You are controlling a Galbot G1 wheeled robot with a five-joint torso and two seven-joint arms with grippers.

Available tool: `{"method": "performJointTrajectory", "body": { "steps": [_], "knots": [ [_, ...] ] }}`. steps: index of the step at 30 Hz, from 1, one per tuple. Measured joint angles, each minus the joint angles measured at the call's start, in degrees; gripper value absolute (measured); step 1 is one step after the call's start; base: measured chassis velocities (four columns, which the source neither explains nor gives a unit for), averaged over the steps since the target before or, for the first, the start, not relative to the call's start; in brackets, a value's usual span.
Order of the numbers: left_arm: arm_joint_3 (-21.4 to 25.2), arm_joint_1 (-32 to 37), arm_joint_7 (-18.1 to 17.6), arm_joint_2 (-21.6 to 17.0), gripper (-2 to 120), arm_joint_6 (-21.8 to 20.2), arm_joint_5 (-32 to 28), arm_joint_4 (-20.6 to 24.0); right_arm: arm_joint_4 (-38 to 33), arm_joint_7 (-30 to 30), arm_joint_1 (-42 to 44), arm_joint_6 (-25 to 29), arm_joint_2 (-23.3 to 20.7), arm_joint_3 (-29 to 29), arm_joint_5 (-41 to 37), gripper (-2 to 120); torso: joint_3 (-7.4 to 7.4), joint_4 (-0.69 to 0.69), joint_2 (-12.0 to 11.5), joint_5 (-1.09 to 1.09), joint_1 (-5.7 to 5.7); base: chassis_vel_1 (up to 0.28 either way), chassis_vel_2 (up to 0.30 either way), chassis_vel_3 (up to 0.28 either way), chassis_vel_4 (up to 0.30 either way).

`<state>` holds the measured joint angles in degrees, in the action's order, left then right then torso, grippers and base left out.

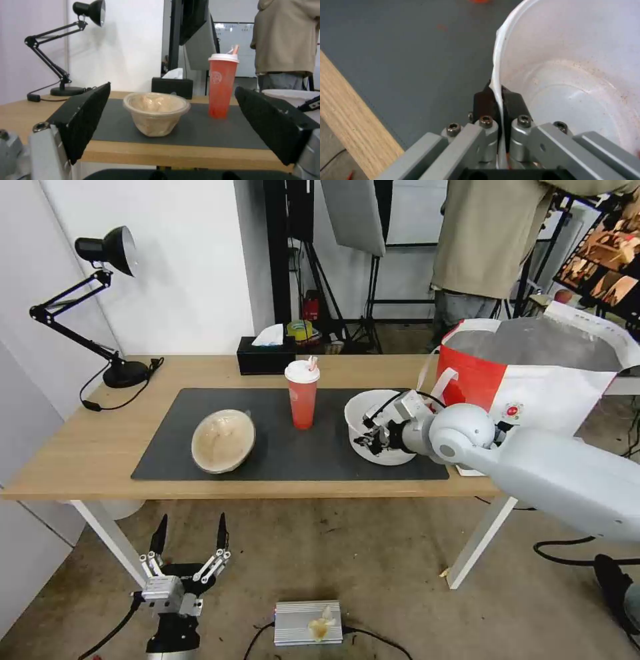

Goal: Pick up the trash from the table and place it into the takeout bag.

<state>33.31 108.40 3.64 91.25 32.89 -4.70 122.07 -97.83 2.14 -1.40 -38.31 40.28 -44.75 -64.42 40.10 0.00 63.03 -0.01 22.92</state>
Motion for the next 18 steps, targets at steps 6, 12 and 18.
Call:
{"method": "performJointTrajectory", "body": {
  "steps": [6,12,18],
  "knots": [
    [0.2,-0.03,0.0,-0.01,100,0.0,-0.05,-0.41,0.61,-0.29,0.18,0.25,0.25,0.2,0.49,0,0.0,0.0,0.0,0.0,0.0,0.0,0.0,0.0,0.0],
    [0.67,0.07,0.02,-0.03,100,0.0,-0.7,-0.87,0.98,-0.52,0.32,1.0,0.65,0.21,1.58,0,0.0,0.0,0.0,0.0,0.0,0.0,0.0,0.0,0.0],
    [0.8,0.48,0.76,-0.12,100,0.17,-1.56,-1.66,-0.79,-1.29,0.7,2.73,0.72,0.04,5.91,0,0.0,0.0,-0.01,0.01,0.0,0.0,0.0,0.0,0.0]
  ]
}}
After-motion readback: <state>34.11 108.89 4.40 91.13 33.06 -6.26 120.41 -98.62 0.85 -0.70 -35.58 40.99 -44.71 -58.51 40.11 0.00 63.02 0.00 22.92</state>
